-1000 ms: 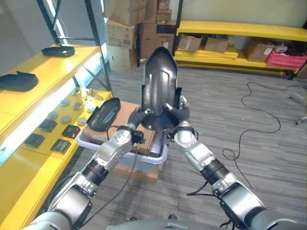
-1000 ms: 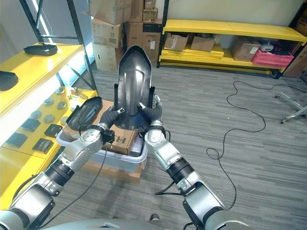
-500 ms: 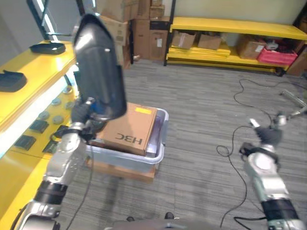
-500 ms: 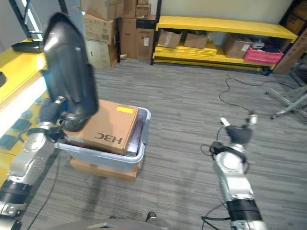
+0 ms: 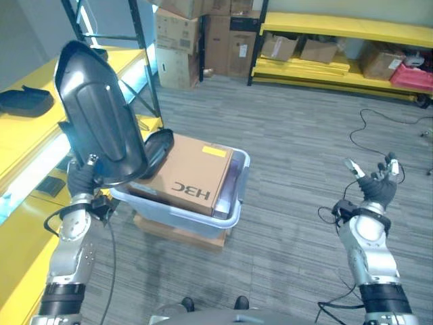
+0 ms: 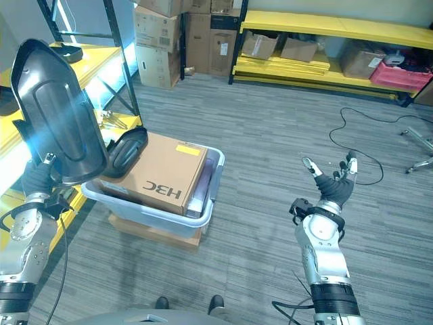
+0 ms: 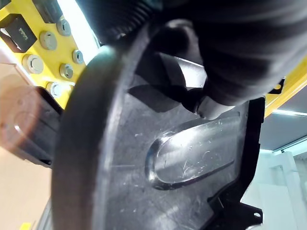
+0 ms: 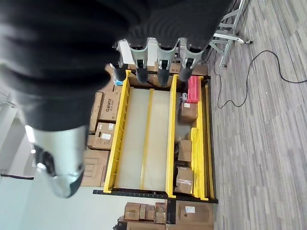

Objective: Move parts from the plastic box to the shelf.

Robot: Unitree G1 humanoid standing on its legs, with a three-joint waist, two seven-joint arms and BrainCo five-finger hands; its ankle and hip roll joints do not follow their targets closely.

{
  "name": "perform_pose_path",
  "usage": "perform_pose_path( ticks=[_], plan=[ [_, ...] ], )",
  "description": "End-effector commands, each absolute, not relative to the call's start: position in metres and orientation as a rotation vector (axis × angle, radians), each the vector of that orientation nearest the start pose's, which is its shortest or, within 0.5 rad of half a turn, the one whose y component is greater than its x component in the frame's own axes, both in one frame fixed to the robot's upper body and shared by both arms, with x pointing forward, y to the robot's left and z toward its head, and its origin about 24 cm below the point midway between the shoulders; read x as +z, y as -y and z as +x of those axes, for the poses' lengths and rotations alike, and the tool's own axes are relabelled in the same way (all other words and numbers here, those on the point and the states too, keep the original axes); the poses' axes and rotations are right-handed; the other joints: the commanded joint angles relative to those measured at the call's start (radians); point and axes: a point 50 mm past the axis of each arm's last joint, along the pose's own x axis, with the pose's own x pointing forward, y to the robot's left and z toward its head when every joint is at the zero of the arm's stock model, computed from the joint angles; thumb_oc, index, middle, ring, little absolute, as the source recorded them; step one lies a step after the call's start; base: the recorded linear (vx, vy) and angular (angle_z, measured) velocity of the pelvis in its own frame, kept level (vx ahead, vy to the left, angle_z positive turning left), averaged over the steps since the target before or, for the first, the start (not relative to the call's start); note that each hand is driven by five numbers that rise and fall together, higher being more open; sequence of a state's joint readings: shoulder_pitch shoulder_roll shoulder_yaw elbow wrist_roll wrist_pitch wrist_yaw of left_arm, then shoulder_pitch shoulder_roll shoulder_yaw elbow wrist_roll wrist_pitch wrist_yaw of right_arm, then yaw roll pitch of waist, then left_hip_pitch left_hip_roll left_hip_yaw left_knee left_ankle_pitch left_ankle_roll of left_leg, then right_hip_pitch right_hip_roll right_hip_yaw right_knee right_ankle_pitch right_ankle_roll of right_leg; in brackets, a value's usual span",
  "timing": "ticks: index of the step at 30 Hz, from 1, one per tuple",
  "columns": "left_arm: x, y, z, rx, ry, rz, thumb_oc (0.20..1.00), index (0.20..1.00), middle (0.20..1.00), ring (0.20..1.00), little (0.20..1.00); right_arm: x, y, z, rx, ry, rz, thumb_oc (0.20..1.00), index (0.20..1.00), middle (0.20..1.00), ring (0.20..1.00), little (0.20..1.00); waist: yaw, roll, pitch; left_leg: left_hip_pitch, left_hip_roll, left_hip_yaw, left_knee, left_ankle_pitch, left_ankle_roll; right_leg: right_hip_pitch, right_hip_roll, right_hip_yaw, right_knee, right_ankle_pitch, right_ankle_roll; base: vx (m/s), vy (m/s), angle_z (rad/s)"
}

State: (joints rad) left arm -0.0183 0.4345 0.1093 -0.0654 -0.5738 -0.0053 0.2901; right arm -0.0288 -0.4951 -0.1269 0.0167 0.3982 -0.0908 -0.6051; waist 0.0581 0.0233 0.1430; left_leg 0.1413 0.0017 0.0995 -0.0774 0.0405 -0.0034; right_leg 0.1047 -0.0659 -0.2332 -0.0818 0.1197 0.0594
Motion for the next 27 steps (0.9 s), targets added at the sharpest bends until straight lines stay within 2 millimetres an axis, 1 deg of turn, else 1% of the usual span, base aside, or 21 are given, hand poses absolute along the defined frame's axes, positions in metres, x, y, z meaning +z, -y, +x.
perform_pose_path(
  ticks=[1, 5, 6, 7, 8, 9, 10, 11, 12, 14, 16, 18, 19, 20, 21, 22, 23, 24, 25, 26, 27],
  plan=[
    [0.143, -0.254, 0.264, 0.278, 0.375, -0.124, 0.200, 0.200, 0.200, 0.200, 0.200, 0.124, 0.287, 0.254, -0.626, 0.304, -0.032, 1.000, 1.000, 1.000, 1.000, 1.000, 0.010, -0.027, -0.046, -0.055, 0.054, -0.024, 0.054, -0.035, -0.044, 0.008, -0.092, 0.002, 0.030, -0.061, 0.102, 0.02, 0.044, 0.03],
    [0.144, -0.260, 0.259, 0.293, 0.371, -0.088, 0.200, 0.200, 0.200, 0.200, 0.200, 0.122, 0.280, 0.257, -0.566, 0.287, -0.014, 1.000, 1.000, 1.000, 1.000, 1.000, 0.028, -0.023, -0.043, -0.063, 0.037, -0.046, 0.058, -0.042, -0.035, 0.004, -0.104, 0.007, 0.040, -0.064, 0.109, 0.01, 0.049, 0.03],
    [0.147, -0.263, 0.255, 0.284, 0.364, -0.085, 0.200, 0.200, 0.200, 0.200, 0.200, 0.121, 0.275, 0.256, -0.541, 0.282, 0.013, 1.000, 1.000, 1.000, 1.000, 1.000, 0.037, -0.016, -0.039, -0.077, 0.018, -0.092, 0.057, -0.043, -0.021, -0.010, -0.108, 0.033, 0.079, -0.086, 0.112, -0.01, 0.057, 0.12],
    [0.147, -0.263, 0.255, 0.279, 0.360, -0.086, 0.200, 0.200, 0.200, 0.200, 0.200, 0.121, 0.274, 0.256, -0.541, 0.282, 0.012, 1.000, 1.000, 1.000, 1.000, 1.000, 0.036, -0.015, -0.038, -0.080, 0.015, -0.102, 0.056, -0.041, -0.019, -0.014, -0.105, 0.041, 0.092, -0.094, 0.110, -0.05, 0.057, 0.31],
    [0.147, -0.261, 0.257, 0.255, 0.353, -0.090, 0.200, 0.200, 0.200, 0.200, 0.200, 0.120, 0.274, 0.255, -0.550, 0.280, 0.025, 1.000, 1.000, 1.000, 1.000, 1.000, 0.029, -0.012, -0.033, -0.094, 0.006, -0.137, 0.056, -0.027, -0.010, -0.034, -0.085, 0.075, 0.131, -0.112, 0.100, -0.05, 0.026, 0.49],
    [0.144, -0.256, 0.260, 0.220, 0.347, -0.091, 0.200, 0.200, 0.200, 0.200, 0.200, 0.118, 0.276, 0.252, -0.569, 0.280, 0.036, 1.000, 1.000, 1.000, 1.000, 1.000, 0.009, -0.009, -0.028, -0.104, -0.006, -0.196, 0.050, -0.019, -0.003, -0.053, -0.043, 0.136, 0.173, -0.144, 0.080, -0.06, 0.022, 0.67],
    [0.143, -0.252, 0.263, 0.202, 0.347, -0.089, 0.200, 0.200, 0.200, 0.200, 0.200, 0.117, 0.278, 0.250, -0.573, 0.280, 0.038, 1.000, 1.000, 1.000, 1.000, 1.000, -0.008, -0.007, -0.030, -0.116, -0.014, -0.242, 0.045, -0.007, 0.000, -0.069, -0.012, 0.173, 0.202, -0.164, 0.065, -0.03, 0.006, 1.18],
    [0.143, -0.250, 0.264, 0.191, 0.351, -0.091, 0.200, 0.200, 0.200, 0.200, 0.200, 0.117, 0.279, 0.248, -0.577, 0.282, 0.038, 1.000, 1.000, 1.000, 1.000, 1.000, -0.011, -0.007, -0.028, -0.122, -0.021, -0.261, 0.045, -0.003, 0.001, -0.073, 0.002, 0.185, 0.208, -0.170, 0.058, -0.05, -0.011, 2.07],
    [0.142, -0.248, 0.266, 0.198, 0.350, -0.109, 0.200, 0.200, 0.200, 0.200, 0.200, 0.116, 0.279, 0.247, -0.561, 0.280, 0.035, 1.000, 1.000, 1.000, 1.000, 1.000, -0.013, -0.009, -0.024, -0.133, -0.029, -0.286, 0.049, 0.003, -0.002, -0.079, 0.015, 0.180, 0.218, -0.178, 0.051, -0.07, -0.021, 2.51],
    [0.140, -0.248, 0.265, 0.213, 0.351, -0.137, 0.200, 0.200, 0.200, 0.200, 0.200, 0.115, 0.276, 0.249, -0.541, 0.280, 0.038, 1.000, 1.000, 1.000, 1.000, 1.000, -0.008, -0.007, -0.015, -0.143, -0.032, -0.314, 0.047, 0.015, -0.007, -0.087, 0.026, 0.162, 0.240, -0.196, 0.040, -0.08, -0.022, 1.71],
    [0.132, -0.249, 0.261, 0.223, 0.333, -0.166, 0.200, 0.200, 0.200, 0.200, 0.200, 0.113, 0.271, 0.254, -0.510, 0.270, 0.029, 1.000, 1.000, 1.000, 1.000, 1.000, 0.017, -0.005, 0.003, -0.153, -0.037, -0.341, 0.035, 0.038, -0.016, -0.082, 0.039, 0.138, 0.250, -0.211, 0.024, -0.08, -0.018, 0.96],
    [0.129, -0.251, 0.258, 0.232, 0.322, -0.170, 0.200, 0.200, 0.200, 0.200, 0.200, 0.114, 0.270, 0.255, -0.493, 0.269, 0.037, 1.000, 1.000, 1.000, 1.000, 1.000, 0.026, -0.004, 0.005, -0.167, -0.036, -0.347, 0.030, 0.051, -0.022, -0.079, 0.044, 0.118, 0.243, -0.212, 0.019, -0.06, -0.019, 1.04],
    [0.124, -0.254, 0.253, 0.220, 0.305, -0.180, 0.200, 0.200, 0.200, 0.200, 0.200, 0.113, 0.270, 0.255, -0.496, 0.271, 0.028, 1.000, 1.000, 1.000, 1.000, 1.000, 0.040, -0.006, 0.011, -0.184, -0.026, -0.306, 0.022, 0.058, -0.034, -0.063, 0.046, 0.078, 0.236, -0.228, 0.013, -0.03, -0.017, 0.80],
    [0.124, -0.254, 0.253, 0.220, 0.305, -0.180, 0.200, 0.200, 0.200, 0.200, 0.200, 0.113, 0.270, 0.255, -0.496, 0.271, 0.028, 1.000, 1.000, 1.000, 1.000, 1.000, 0.040, -0.006, 0.011, -0.184, -0.026, -0.306, 0.022, 0.058, -0.034, -0.063, 0.046, 0.078, 0.236, -0.228, 0.013, -0.04, -0.003, 0.91],
    [0.121, -0.254, 0.251, 0.211, 0.296, -0.179, 0.200, 0.200, 0.200, 0.200, 0.200, 0.113, 0.271, 0.253, -0.501, 0.270, 0.040, 1.000, 1.000, 1.000, 1.000, 1.000, 0.035, -0.006, 0.010, -0.205, -0.005, -0.230, 0.017, 0.069, -0.043, -0.054, 0.045, 0.035, 0.222, -0.227, 0.011, -0.03, 0.033, 0.77],
    [0.118, -0.250, 0.251, 0.185, 0.286, -0.187, 0.200, 0.200, 0.200, 0.200, 0.200, 0.111, 0.273, 0.249, -0.525, 0.269, 0.054, 1.000, 1.000, 1.000, 1.000, 1.000, 0.022, -0.007, 0.015, -0.230, 0.030, -0.106, 0.020, 0.084, -0.057, -0.041, 0.040, -0.021, 0.221, -0.234, 0.009, -0.05, 0.047, 0.88],
    [0.118, -0.249, 0.251, 0.176, 0.286, -0.192, 0.200, 0.200, 0.200, 0.200, 0.200, 0.111, 0.273, 0.249, -0.532, 0.270, 0.058, 1.000, 1.000, 1.000, 1.000, 1.000, 0.016, -0.004, 0.013, -0.246, 0.044, -0.068, 0.024, 0.093, -0.060, -0.043, 0.040, -0.041, 0.222, -0.231, 0.007, -0.06, 0.081, 1.62],
    [0.118, -0.245, 0.252, 0.168, 0.287, -0.204, 0.200, 0.200, 0.200, 0.200, 0.200, 0.111, 0.271, 0.248, -0.529, 0.275, 0.077, 1.000, 1.000, 1.000, 1.000, 1.000, 0.006, -0.002, 0.018, -0.273, 0.072, 0.015, 0.039, 0.106, -0.065, -0.045, 0.035, -0.078, 0.235, -0.236, 0.001, -0.05, 0.103, 1.96],
    [0.118, -0.244, 0.254, 0.166, 0.285, -0.212, 0.200, 0.200, 0.200, 0.200, 0.200, 0.110, 0.270, 0.248, -0.522, 0.277, 0.089, 1.000, 1.000, 1.000, 1.000, 1.000, 0.000, -0.003, 0.023, -0.285, 0.085, 0.069, 0.053, 0.106, -0.065, -0.046, 0.027, -0.102, 0.255, -0.247, -0.001, -0.03, 0.123, 1.88],
    [0.119, -0.242, 0.254, 0.165, 0.290, -0.211, 0.200, 0.200, 0.200, 0.200, 0.200, 0.110, 0.269, 0.248, -0.521, 0.283, 0.087, 1.000, 1.000, 1.000, 1.000, 1.000, -0.004, -0.002, 0.027, -0.291, 0.092, 0.103, 0.058, 0.106, -0.063, -0.048, 0.022, -0.117, 0.269, -0.253, -0.002, 0.06, 0.119, 0.84],
    [0.120, -0.241, 0.255, 0.163, 0.292, -0.209, 0.200, 0.200, 0.200, 0.200, 0.200, 0.109, 0.268, 0.249, -0.511, 0.286, 0.094, 1.000, 1.000, 1.000, 1.000, 1.000, -0.006, -0.006, 0.029, -0.288, 0.090, 0.122, 0.057, 0.092, -0.069, -0.041, 0.015, -0.119, 0.282, -0.269, 0.002, 0.07, 0.088, 0.81]
  ],
)
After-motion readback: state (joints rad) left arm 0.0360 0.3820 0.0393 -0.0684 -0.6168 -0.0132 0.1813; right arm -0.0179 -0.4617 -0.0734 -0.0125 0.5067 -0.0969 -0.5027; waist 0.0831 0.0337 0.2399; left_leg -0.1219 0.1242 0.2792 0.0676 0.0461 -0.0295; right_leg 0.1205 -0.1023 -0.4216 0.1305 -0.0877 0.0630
